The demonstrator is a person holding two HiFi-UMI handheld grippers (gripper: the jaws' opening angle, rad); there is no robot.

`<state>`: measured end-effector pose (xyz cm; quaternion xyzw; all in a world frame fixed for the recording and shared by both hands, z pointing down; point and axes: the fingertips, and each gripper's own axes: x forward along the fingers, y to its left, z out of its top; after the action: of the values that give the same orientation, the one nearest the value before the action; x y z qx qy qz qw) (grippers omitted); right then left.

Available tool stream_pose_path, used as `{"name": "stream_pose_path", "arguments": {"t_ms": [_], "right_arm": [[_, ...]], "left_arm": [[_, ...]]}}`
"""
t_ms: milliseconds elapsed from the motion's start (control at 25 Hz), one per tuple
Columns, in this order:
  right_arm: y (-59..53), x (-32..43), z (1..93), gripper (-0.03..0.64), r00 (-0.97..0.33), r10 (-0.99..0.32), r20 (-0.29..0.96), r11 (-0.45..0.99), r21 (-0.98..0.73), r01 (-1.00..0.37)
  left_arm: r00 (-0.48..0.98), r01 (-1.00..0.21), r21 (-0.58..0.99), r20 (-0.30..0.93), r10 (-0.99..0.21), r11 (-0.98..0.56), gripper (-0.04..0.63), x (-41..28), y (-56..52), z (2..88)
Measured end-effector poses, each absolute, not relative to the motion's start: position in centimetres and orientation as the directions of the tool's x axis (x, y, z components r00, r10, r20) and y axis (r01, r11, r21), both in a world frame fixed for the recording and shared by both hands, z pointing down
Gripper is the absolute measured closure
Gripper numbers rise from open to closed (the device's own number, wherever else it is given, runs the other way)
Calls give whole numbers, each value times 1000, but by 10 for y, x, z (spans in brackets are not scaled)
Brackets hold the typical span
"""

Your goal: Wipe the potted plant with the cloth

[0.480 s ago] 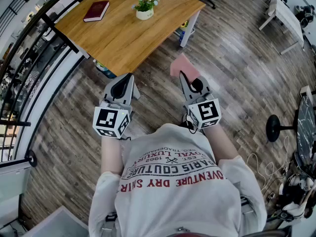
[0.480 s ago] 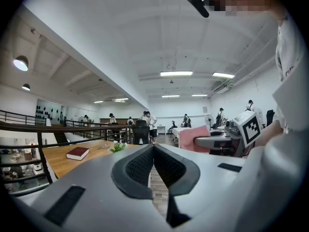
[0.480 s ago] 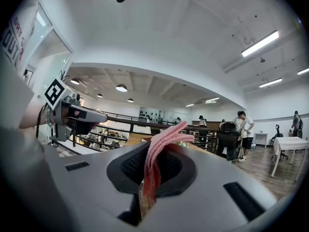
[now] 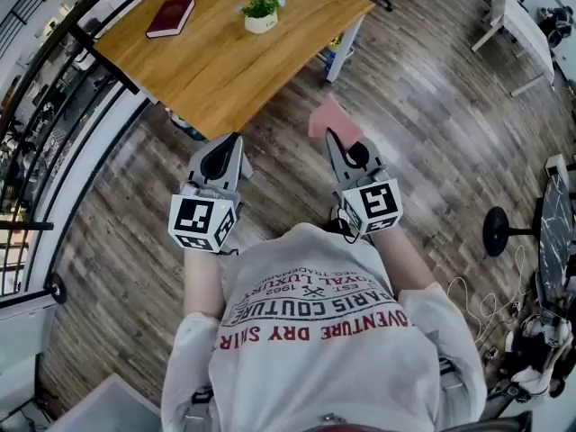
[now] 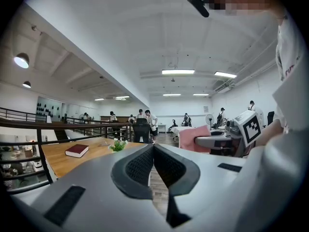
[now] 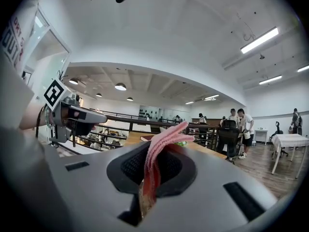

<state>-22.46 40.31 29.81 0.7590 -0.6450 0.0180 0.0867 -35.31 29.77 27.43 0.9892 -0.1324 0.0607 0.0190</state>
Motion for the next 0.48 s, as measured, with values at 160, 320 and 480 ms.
{"name": "stream_pose_path", "arguments": {"t_ms": [160,320,480], "right_arm": [[393,-214,305,581,165,-973,163,-150,104,-983],[378,-197,314,581,152,-971,185,-135,101,-986],[355,-171,322,581,118,-973,196,-100,99,-990]], "left_arm": [[952,-282,42,137,-274,-959,578,-347,286,281],[945,-302,61,148,-290,-951,578,-335,271,290],[931,-341,67,165,-327,-938,578,-317,254,301]]}}
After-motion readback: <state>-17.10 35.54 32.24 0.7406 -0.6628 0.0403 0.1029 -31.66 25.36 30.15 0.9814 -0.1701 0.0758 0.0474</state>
